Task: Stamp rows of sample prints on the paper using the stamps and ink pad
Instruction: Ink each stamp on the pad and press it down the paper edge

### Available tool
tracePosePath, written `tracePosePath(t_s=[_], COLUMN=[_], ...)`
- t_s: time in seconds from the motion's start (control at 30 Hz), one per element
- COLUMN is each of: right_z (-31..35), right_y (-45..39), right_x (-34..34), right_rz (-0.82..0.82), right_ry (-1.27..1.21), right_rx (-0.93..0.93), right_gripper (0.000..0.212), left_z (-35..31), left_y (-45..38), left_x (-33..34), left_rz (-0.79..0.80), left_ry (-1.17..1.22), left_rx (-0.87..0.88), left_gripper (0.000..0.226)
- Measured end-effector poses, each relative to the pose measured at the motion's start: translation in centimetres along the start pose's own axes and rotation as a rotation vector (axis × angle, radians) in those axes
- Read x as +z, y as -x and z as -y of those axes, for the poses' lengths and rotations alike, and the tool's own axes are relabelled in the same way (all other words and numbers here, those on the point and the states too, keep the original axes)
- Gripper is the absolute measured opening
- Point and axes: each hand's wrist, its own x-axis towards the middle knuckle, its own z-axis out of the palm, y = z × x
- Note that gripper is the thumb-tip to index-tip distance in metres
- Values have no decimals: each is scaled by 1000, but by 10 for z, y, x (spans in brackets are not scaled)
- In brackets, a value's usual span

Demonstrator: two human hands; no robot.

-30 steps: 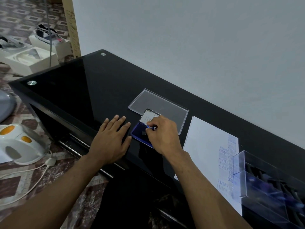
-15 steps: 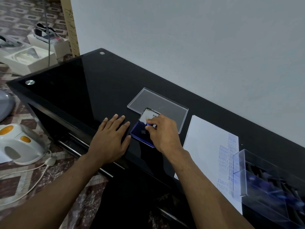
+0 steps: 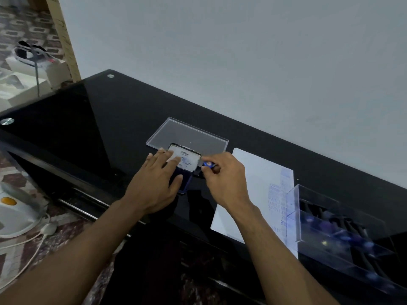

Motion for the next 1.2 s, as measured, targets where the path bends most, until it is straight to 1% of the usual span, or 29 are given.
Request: tracePosePath(t_s=[0.17,0.33,0.43,0.53,0.7,0.87,1.2], right_z=[-27,-56,-74,-92,-116,-132,-156], right_y=[13,24,31,35,34,23,-6], right_x=[-32,-62,-77,-90,-106,-120,-124], right_rz=[-32,-69,-99,-121,-149,-163,-130], right_ry=[-29,-6,3,8,63,104,131], right_rx=[78,145,192,231,270,282,295], right_gripper=[26,27,29,24,24,19,27], left_z=[-42,-84,-108,-126,-143,-156,-160], left_y=[-13,-22,-28,-33,-41,-55,-100], left_x=[7,20,28,39,60,73,94], left_rz=[7,54,84,98,125,159,180], left_ry=[50,72,74,78,94,77,47], left_rx=[70,147,170,199,231,237,256], left_gripper=[62,57,61,62,60,64,67])
